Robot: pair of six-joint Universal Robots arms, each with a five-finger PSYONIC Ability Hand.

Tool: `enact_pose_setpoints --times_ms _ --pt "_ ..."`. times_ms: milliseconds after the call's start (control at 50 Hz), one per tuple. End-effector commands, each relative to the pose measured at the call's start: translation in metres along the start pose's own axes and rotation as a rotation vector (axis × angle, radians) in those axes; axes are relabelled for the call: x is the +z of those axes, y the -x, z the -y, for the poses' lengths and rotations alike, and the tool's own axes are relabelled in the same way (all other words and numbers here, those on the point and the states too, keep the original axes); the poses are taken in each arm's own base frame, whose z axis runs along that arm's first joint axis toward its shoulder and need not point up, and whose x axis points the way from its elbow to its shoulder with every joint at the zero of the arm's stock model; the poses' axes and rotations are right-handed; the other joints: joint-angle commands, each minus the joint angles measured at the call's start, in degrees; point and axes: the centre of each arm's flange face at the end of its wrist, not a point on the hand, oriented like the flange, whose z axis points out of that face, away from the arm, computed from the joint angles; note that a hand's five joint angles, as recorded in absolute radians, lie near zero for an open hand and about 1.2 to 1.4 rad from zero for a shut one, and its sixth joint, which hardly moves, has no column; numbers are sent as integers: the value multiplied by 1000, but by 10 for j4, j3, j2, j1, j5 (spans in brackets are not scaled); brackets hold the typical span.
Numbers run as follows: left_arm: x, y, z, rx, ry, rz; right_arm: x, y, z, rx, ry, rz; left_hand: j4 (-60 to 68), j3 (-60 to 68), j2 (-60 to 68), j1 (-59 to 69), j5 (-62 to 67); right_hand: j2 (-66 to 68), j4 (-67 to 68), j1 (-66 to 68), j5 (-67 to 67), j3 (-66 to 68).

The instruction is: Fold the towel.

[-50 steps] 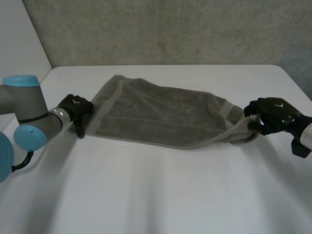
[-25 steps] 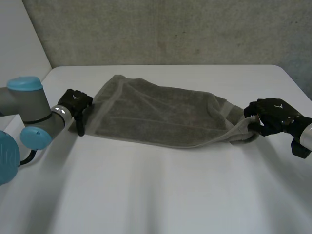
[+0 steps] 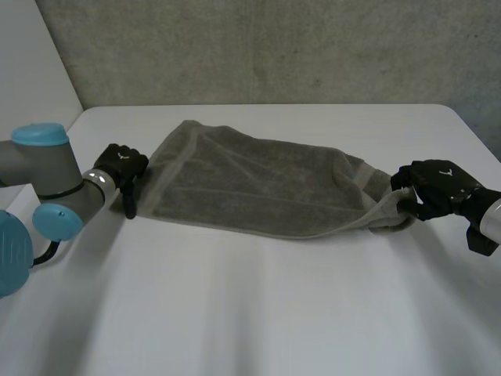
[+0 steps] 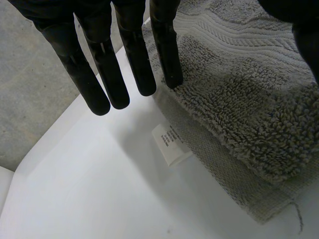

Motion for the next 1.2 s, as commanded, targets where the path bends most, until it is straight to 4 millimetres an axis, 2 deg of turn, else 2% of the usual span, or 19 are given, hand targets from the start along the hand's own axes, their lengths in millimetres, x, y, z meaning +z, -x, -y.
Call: enact_pose_setpoints --times_ms 20,460,660,760,940,1060,1080,1200 --pt "1 2 2 -1 -9 9 0 0 -1 -2 2 1 -2 -4 -6 0 173 35 38 42 31 30" --pt "0 2 2 -68 -6 6 0 0 -1 -10 5 -2 41 40 38 44 217 35 38 42 31 30" --pt "-1 -1 0 -76 3 -2 0 0 -2 -11 6 -1 231 229 228 233 406 35 38 42 31 30" --pt "-3 -6 3 -80 4 -14 0 0 -2 -11 6 -1 278 277 275 280 453 35 38 42 31 30" --pt "-8 -5 13 -146 -15 -15 0 0 -2 -11 6 -3 278 277 275 280 453 35 38 42 31 30" --pt "-7 -8 9 -148 -7 -21 0 0 -2 -10 7 -2 140 139 137 143 316 35 38 42 31 30" --pt "-7 -9 8 -147 -3 -22 0 0 -2 -11 7 -4 74 72 71 76 249 35 38 42 31 30" --pt "-6 -12 3 -147 8 -29 0 0 -2 -11 7 -4 13 11 10 15 188 35 38 42 31 30"
